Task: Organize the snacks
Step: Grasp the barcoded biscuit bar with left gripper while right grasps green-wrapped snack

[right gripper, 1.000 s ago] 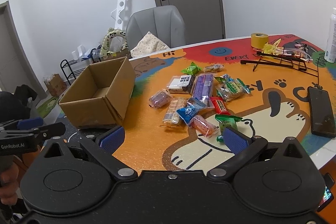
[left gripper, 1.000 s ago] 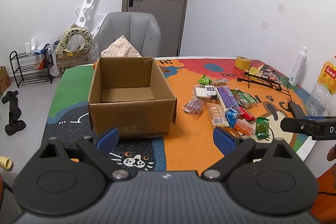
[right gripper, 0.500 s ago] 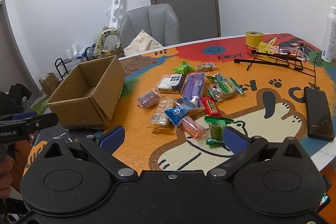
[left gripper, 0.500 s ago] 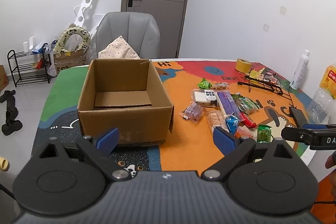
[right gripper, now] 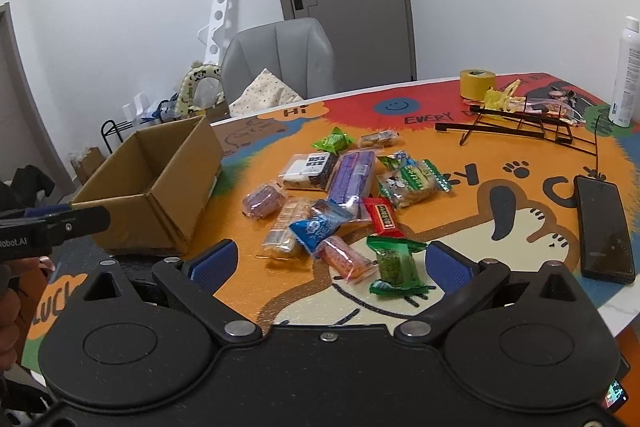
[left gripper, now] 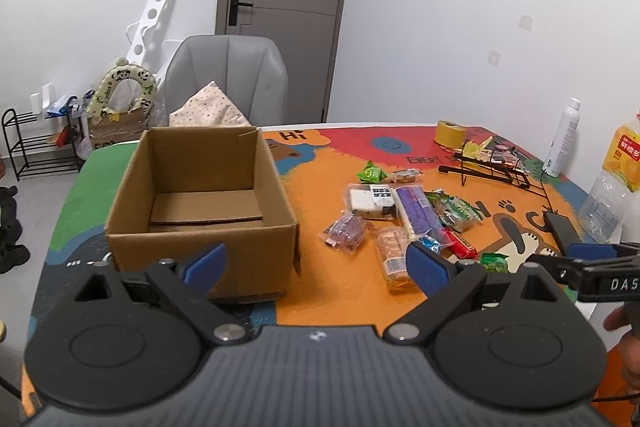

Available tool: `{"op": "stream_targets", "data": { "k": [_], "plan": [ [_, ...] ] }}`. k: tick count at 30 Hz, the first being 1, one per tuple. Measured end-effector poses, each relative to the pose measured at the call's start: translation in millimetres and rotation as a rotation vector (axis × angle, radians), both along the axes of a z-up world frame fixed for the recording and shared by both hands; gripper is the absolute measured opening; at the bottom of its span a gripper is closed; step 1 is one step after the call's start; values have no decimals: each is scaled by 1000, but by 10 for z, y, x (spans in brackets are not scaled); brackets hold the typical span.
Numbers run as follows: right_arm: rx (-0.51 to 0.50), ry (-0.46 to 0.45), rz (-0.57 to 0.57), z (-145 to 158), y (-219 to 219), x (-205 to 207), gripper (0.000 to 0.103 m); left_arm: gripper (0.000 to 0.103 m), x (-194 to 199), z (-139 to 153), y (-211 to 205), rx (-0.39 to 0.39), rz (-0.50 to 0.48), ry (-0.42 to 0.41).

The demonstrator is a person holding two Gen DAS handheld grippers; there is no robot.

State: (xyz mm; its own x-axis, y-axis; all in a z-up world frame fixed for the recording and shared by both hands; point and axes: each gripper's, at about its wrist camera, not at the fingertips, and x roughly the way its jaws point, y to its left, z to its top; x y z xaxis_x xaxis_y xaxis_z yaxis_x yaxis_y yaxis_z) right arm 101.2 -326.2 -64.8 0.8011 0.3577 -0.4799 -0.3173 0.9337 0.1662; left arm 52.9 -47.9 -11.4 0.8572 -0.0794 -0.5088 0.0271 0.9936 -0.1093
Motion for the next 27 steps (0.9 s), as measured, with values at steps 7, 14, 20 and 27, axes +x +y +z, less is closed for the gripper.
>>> {"op": "stream_targets", "data": {
  "k": [7,14,20,27],
  "plan": [
    [15,12,-24,-162,-117,144,103,95,186,-149,-136,-20,-34,16],
    [3,20,-42,-316,-175,317,96,94,359,-300,-264,-25,-59,48],
    [6,66,-34,-477,-194,497,73,88,526,-432,-392,-19,-91,70],
    [5,101,-48,-607,-216,633,67,74,703,-578,-485,-22,-109,101]
  ]
}}
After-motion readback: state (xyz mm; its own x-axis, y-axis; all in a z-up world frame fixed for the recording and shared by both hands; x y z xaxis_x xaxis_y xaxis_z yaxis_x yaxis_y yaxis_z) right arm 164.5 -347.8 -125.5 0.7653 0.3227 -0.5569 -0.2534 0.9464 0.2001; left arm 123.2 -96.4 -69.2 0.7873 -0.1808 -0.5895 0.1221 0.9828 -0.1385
